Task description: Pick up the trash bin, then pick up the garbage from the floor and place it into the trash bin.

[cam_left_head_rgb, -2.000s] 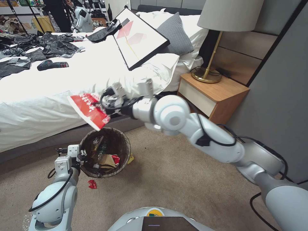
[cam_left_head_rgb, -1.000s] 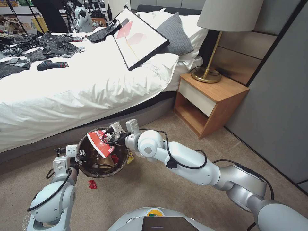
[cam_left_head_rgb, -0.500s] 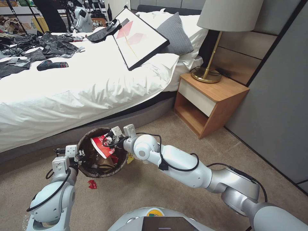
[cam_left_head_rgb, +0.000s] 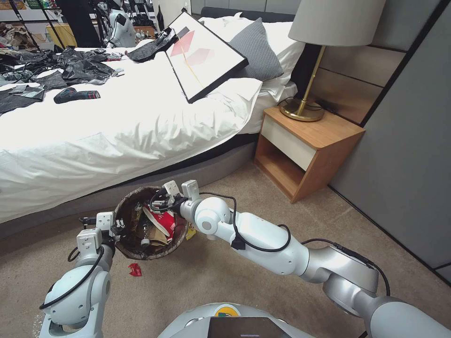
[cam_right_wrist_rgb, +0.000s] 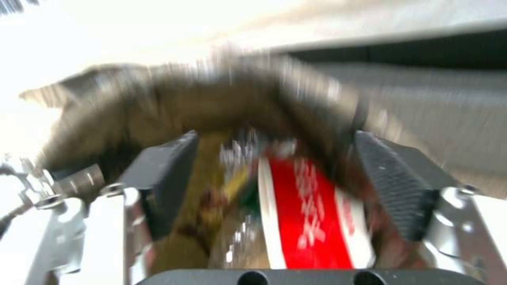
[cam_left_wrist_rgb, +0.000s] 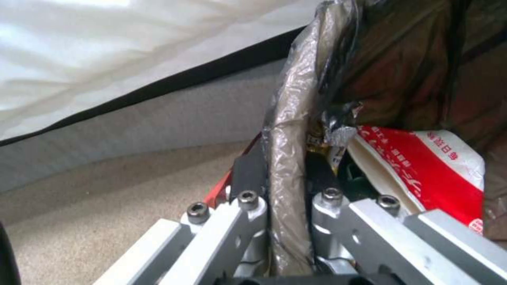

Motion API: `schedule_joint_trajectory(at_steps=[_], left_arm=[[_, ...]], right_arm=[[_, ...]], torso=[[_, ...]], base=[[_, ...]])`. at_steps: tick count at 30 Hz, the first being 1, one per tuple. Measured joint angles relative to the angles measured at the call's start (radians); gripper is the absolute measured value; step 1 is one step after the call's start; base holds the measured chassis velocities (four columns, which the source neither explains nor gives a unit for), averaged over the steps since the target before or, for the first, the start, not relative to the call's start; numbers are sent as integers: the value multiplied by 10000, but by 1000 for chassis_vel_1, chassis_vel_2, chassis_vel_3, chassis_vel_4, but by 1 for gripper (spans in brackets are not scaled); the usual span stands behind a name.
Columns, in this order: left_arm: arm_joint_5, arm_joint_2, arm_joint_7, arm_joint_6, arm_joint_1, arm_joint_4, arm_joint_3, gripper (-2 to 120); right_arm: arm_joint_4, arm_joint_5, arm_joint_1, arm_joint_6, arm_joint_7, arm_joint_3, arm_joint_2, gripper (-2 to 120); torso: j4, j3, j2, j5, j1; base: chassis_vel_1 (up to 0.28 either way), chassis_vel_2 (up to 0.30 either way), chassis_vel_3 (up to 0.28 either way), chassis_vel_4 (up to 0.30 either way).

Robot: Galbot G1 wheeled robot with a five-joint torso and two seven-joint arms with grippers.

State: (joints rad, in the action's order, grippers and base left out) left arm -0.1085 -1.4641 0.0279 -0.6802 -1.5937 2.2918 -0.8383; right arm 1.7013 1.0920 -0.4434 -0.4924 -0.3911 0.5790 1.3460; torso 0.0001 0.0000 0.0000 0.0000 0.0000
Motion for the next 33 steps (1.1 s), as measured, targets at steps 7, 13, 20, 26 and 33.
schedule_joint_trajectory(at_steps=[7, 13, 20, 26, 33], left_arm=[[-65, 39, -32, 0, 0, 100, -27, 4], [-100, 83, -50, 5, -12, 144, -35, 4], [-149, 150, -81, 10, -78, 307, -45, 4], [-176, 80, -189, 124, -261, 490, -9, 4], [-371, 57, -183, 277, -356, 573, -16, 4]], right_arm=[[1236, -391, -107, 250, -128, -1495, -424, 99], [1956, -1526, -954, 827, -58, -3233, -1624, 100], [2434, -4186, -3280, 1761, 1172, -6182, -3066, 100], [2950, -7307, -6307, 2979, 1999, -9851, -2071, 100], [3172, -9351, -8916, 4521, 2363, -11604, -480, 100]], torso=[[1, 0, 0, 4, 0], [0, 0, 0, 5, 0], [-8, -1, 0, 5, 0], [0, -1, 1, 2, -1], [-6, -1, 1, 4, -1]], base=[[0, 0, 0, 0], [0, 0, 0, 0], [0, 0, 0, 0], [0, 0, 0, 0], [0, 0, 0, 0]])
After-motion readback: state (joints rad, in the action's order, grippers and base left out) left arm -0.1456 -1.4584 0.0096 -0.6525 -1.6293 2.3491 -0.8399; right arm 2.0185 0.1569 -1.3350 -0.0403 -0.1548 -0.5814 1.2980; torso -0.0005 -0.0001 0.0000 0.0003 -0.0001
